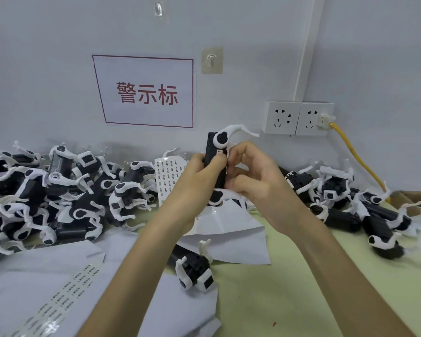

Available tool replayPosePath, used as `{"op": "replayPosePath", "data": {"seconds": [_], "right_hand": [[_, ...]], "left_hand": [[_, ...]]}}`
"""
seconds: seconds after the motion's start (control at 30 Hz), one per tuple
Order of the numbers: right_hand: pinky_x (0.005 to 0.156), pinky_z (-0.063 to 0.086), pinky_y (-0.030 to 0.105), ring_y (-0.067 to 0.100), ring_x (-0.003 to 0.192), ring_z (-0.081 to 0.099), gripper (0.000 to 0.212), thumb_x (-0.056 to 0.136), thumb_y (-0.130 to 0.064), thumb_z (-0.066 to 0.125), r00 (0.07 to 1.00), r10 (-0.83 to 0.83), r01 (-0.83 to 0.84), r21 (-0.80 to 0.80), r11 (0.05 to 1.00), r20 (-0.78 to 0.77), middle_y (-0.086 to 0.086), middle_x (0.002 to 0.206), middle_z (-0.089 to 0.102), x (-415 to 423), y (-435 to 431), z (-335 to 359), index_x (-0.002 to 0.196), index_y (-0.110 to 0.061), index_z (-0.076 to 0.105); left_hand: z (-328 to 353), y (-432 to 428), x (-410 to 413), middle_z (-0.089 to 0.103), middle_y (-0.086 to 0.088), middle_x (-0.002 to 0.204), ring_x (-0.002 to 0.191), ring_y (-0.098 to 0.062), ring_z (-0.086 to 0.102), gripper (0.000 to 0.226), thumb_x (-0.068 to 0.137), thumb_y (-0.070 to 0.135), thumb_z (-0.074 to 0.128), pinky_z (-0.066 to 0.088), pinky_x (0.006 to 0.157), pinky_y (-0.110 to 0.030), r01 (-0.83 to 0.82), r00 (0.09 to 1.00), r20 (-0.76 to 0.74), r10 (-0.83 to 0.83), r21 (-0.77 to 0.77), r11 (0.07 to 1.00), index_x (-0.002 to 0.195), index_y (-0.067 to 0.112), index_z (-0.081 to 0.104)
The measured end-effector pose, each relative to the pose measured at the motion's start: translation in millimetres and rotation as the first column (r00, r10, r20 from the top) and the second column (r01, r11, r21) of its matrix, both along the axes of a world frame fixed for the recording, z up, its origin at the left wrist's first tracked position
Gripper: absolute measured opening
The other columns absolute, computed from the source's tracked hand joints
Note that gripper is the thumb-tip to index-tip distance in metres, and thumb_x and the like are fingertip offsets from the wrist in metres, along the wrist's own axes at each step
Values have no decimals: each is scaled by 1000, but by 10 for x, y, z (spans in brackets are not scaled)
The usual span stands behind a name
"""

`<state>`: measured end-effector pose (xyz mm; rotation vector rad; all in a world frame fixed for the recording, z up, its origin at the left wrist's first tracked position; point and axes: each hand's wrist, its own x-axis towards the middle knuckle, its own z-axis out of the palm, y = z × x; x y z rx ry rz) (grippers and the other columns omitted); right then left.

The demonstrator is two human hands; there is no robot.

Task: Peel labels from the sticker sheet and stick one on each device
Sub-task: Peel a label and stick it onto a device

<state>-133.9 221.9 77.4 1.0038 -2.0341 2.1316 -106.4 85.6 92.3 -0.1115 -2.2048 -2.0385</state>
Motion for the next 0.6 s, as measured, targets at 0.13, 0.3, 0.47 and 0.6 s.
{"op": "replayPosePath", "data": {"seconds": [0.13,0.3,0.47,0.6], "right_hand": [[75,34,42,26,79,38,28,69,2,54,1000,-19,19,-35,999,14,3,86,50,-1,-11,14,87,-20,54],[62,40,22,20,70,44,28,69,3,53,1000,-18,17,-37,999,-10,4,84,51,8,9,42,88,-16,56],[59,45,18,15,64,49,22,70,4,54,1000,-17,16,-37,999,-24,5,81,54,30,-14,66,87,-10,55],[59,48,24,18,62,55,13,74,0,56,999,-28,27,-51,998,-17,6,76,55,53,-11,90,81,-11,58]], "left_hand": [[4,15,17,70,-9,109,100,-27,69,50,73,51,54,55,96,-54,-25,1000,8,25,-20,1000,113,21,59],[-12,-17,-38,71,-12,107,83,-23,68,64,70,51,58,57,82,-46,11,995,93,-22,110,994,122,14,60],[-48,-19,-66,68,-9,91,72,-20,67,36,94,48,57,53,69,-35,-24,995,98,13,112,993,107,15,66],[-44,-12,-33,60,-1,59,48,-13,59,48,96,38,48,49,46,-19,9,990,137,-32,160,987,53,27,67]]}}
